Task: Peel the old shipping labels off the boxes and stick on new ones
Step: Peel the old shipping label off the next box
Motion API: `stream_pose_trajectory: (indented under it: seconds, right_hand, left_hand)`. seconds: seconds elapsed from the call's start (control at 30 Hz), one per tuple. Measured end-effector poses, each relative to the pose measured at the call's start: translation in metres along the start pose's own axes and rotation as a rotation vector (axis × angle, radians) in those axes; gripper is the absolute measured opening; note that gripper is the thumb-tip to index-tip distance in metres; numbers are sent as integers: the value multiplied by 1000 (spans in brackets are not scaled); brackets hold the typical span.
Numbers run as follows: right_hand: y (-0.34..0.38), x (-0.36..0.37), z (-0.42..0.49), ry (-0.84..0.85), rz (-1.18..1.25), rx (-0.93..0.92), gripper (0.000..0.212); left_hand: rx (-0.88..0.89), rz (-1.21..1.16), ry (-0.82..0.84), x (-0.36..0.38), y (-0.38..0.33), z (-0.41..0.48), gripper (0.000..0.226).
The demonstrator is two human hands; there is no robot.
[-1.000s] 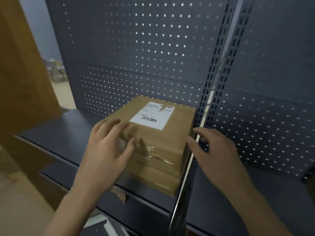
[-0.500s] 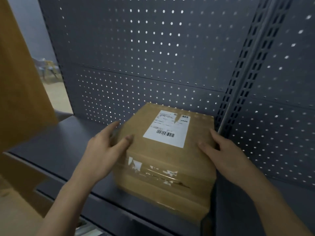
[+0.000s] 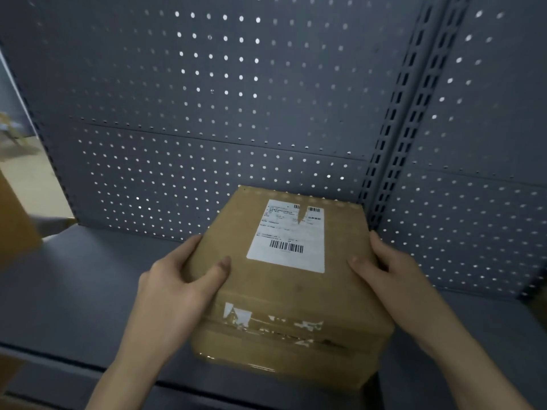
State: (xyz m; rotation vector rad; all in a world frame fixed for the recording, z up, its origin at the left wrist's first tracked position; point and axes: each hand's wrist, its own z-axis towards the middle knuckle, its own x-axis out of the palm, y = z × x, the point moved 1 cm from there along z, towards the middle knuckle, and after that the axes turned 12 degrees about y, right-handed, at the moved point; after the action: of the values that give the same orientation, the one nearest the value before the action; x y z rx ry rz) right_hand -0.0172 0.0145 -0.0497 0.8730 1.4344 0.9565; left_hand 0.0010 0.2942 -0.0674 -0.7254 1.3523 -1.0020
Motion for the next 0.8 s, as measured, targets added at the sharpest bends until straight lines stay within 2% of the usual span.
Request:
stream_pose_trajectory:
  seconds: [0.1, 0.2, 0.33, 0.47, 0.67, 0.8]
  right_hand:
    - [-3, -5, -8, -19, 31, -16, 31]
    - [-5, -13, -18, -36, 21, -41, 31]
    - [-13, -36, -35, -64, 3, -65, 42]
    - [-30, -74, -57, -97, 8, -82, 50]
    - [-57, -144, -91, -79, 40, -64, 41]
    - [-74, -184, -112, -85, 42, -45, 39]
  left_hand:
    - [-21, -37, -17, 4, 0, -5, 20]
    - [2, -36, -43, 14, -2, -11, 46]
    - [-5, -23, -77, 39, -20, -23, 40]
    - [23, -2, -96, 78, -42, -34, 54]
    - [45, -26, -91, 152, -81, -50, 31]
    - [47, -50, -93, 195, -100, -57, 53]
